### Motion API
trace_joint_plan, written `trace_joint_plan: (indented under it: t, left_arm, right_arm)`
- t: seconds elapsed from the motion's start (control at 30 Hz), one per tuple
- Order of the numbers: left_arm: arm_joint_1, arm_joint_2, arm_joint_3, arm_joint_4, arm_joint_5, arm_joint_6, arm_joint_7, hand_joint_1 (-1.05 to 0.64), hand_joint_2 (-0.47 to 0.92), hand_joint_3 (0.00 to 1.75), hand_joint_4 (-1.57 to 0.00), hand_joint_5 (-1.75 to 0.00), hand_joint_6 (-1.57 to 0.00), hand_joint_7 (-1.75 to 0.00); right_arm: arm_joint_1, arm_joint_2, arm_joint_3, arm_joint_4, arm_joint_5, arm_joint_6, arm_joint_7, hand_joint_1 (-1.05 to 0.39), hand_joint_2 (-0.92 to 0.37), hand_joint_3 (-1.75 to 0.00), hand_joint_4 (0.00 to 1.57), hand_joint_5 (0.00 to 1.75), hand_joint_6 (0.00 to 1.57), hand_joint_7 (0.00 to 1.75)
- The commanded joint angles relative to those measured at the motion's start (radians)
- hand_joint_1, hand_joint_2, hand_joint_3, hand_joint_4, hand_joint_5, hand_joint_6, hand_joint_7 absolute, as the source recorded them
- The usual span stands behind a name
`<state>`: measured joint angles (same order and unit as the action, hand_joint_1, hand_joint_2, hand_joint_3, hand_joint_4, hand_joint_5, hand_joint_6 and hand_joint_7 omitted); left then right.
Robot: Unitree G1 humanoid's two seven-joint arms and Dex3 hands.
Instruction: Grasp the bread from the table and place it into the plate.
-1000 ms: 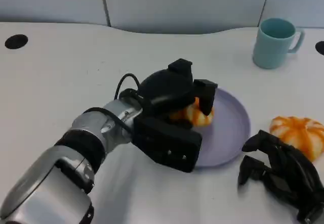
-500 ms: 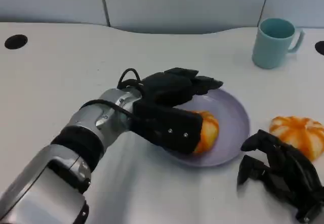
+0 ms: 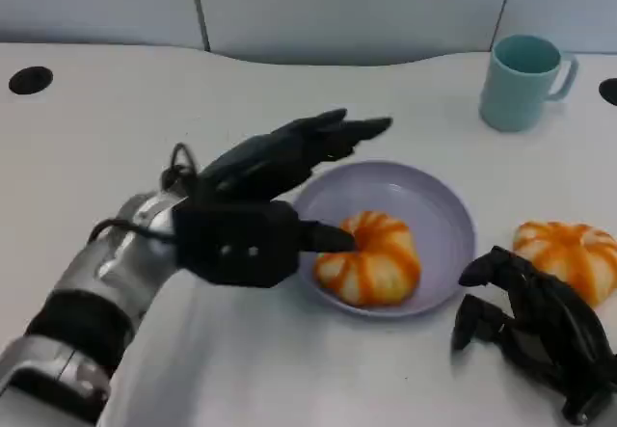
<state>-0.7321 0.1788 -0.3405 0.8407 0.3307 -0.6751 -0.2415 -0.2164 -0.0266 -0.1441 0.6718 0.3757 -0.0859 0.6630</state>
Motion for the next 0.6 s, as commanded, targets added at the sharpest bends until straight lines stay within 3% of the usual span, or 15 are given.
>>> trace_joint_plan:
  t: [0.03, 0.1, 0.17, 0.23, 0.3, 0.33, 0.43, 0.47, 0.5, 0.53, 0.6]
  left_arm:
    - [0.105, -0.016, 0.110, -0.055, -0.175, -0.127, -0.003, -0.94, 0.92, 0.48, -0.19, -0.37, -0.24, -0.12]
    - [0.116, -0.024, 0.125, -0.058, -0.200, -0.139, -0.015, -0.92, 0.92, 0.47, -0.08, -0.65, -0.28, -0.11]
    - [0.180, -0.044, 0.160, -0.120, -0.285, -0.139, -0.024, -0.92, 0.92, 0.46, -0.06, -0.71, -0.28, -0.11]
    - [0.287, -0.075, 0.211, -0.227, -0.419, -0.137, -0.036, -0.85, 0.92, 0.45, -0.32, -0.88, -0.51, -0.23]
    - [0.359, -0.097, 0.241, -0.313, -0.525, -0.099, -0.065, -0.83, 0.92, 0.45, -0.38, -0.92, -0.57, -0.25]
    - [0.391, -0.108, 0.254, -0.355, -0.577, -0.072, -0.083, -0.80, 0.92, 0.39, -0.49, -0.99, -0.67, -0.31]
    - [0.474, -0.130, 0.285, -0.466, -0.683, 0.014, -0.110, -0.79, 0.92, 0.34, -0.56, -1.03, -0.73, -0.35]
    - [0.510, -0.138, 0.296, -0.510, -0.721, 0.052, -0.112, -0.74, 0.92, 0.32, -0.54, -1.26, -0.72, -0.58]
    - [0.565, -0.147, 0.310, -0.567, -0.765, 0.105, -0.101, -0.72, 0.92, 0.31, -0.53, -1.35, -0.69, -0.72]
    - [0.609, -0.153, 0.322, -0.613, -0.805, 0.155, -0.099, -0.68, 0.92, 0.32, -0.49, -1.57, -0.62, -1.01]
    - [0.683, -0.157, 0.338, -0.683, -0.848, 0.233, -0.098, -0.66, 0.92, 0.33, -0.47, -1.70, -0.56, -1.22]
  right_arm:
    - [0.019, -0.007, 0.007, 0.040, -0.028, 0.001, -0.010, -0.52, -0.92, -0.30, 0.67, 1.71, 0.58, 1.32]
    - [0.018, -0.007, 0.007, 0.043, -0.030, -0.004, -0.010, -0.52, -0.92, -0.30, 0.67, 1.72, 0.58, 1.33]
    - [0.016, -0.005, 0.003, 0.043, -0.024, 0.006, -0.008, -0.52, -0.92, -0.30, 0.67, 1.72, 0.58, 1.33]
    - [0.015, -0.003, 0.000, 0.038, -0.018, 0.017, -0.006, -0.52, -0.92, -0.29, 0.68, 1.72, 0.58, 1.34]
    - [0.015, -0.003, 0.001, 0.036, -0.020, 0.017, -0.003, -0.52, -0.92, -0.29, 0.68, 1.72, 0.58, 1.34]
    - [0.015, -0.004, 0.002, 0.036, -0.022, 0.015, -0.002, -0.52, -0.92, -0.30, 0.68, 1.72, 0.58, 1.35]
    - [0.013, -0.003, 0.000, 0.045, -0.023, 0.005, 0.006, -0.52, -0.92, -0.30, 0.69, 1.72, 0.58, 1.35]
    - [0.011, -0.003, -0.002, 0.053, -0.021, -0.001, 0.010, -0.52, -0.92, -0.31, 0.69, 1.73, 0.58, 1.36]
    - [0.008, -0.003, -0.004, 0.062, -0.022, -0.011, 0.015, -0.52, -0.92, -0.31, 0.70, 1.73, 0.58, 1.37]
    - [0.006, -0.003, -0.006, 0.071, -0.021, -0.022, 0.020, -0.53, -0.92, -0.32, 0.69, 1.73, 0.56, 1.39]
    - [0.004, -0.003, -0.007, 0.082, -0.028, -0.051, 0.022, -0.53, -0.92, -0.31, 0.68, 1.74, 0.55, 1.40]
